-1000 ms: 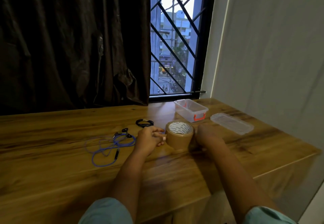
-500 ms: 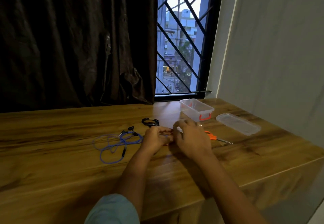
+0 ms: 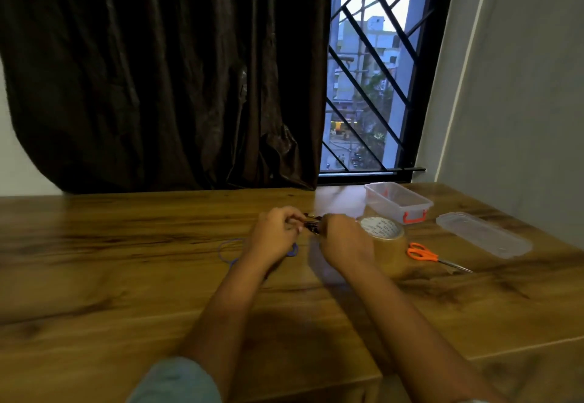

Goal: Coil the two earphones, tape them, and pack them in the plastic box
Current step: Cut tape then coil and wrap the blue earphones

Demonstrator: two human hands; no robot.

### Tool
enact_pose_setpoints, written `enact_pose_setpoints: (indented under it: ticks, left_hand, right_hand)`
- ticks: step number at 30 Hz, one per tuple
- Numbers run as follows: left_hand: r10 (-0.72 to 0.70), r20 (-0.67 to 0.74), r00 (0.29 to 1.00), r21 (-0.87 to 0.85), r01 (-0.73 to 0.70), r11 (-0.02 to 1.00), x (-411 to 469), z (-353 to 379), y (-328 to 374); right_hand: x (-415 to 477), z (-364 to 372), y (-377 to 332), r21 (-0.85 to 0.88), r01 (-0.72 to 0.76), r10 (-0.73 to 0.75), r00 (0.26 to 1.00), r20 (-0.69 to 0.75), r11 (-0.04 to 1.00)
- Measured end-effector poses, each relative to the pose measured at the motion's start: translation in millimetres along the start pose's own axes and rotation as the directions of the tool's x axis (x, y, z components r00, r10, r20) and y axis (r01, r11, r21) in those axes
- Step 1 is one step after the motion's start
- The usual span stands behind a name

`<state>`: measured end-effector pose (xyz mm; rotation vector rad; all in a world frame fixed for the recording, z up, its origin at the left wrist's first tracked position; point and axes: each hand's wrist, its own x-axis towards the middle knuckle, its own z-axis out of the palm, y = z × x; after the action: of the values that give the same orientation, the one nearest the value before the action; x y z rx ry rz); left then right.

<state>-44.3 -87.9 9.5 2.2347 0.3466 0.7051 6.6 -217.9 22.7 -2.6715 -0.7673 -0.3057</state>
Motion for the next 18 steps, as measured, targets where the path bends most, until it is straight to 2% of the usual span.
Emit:
enact_pose_setpoints:
  ticks: [3,9,13,18]
  left_hand:
    - [-0.096,0.027,0.995,0.055,0.095,0.994,2.0,-23.2,-23.0]
    - [-0.128,0.099,0.987,0.058,0.123,0.991,8.6,-35.5,-63.6]
    - [-0.108,0.105,0.989,0.006,0.108,0.994,16.4,-35.6,-81.1]
    - [-0.07,0.01,0.997,0.151,0.068,0.986,24.8,-31.8,-89.2]
  right_hand:
    - [11.1,18.5,-24.3,0.084,-0.069,0.052,0.98,0.193,0.994]
    - [30.2,42.6,-46.9,0.108,-0.11,0.082,0.968,0.238,0.988]
    - [56.0,44.0,-48.5,0.209,-0.149,0.067,0.933,0.353,0.967]
    - [78.4,57.2,-47.1,0.245,-0.129,0.015,0.909,0.418,0.961]
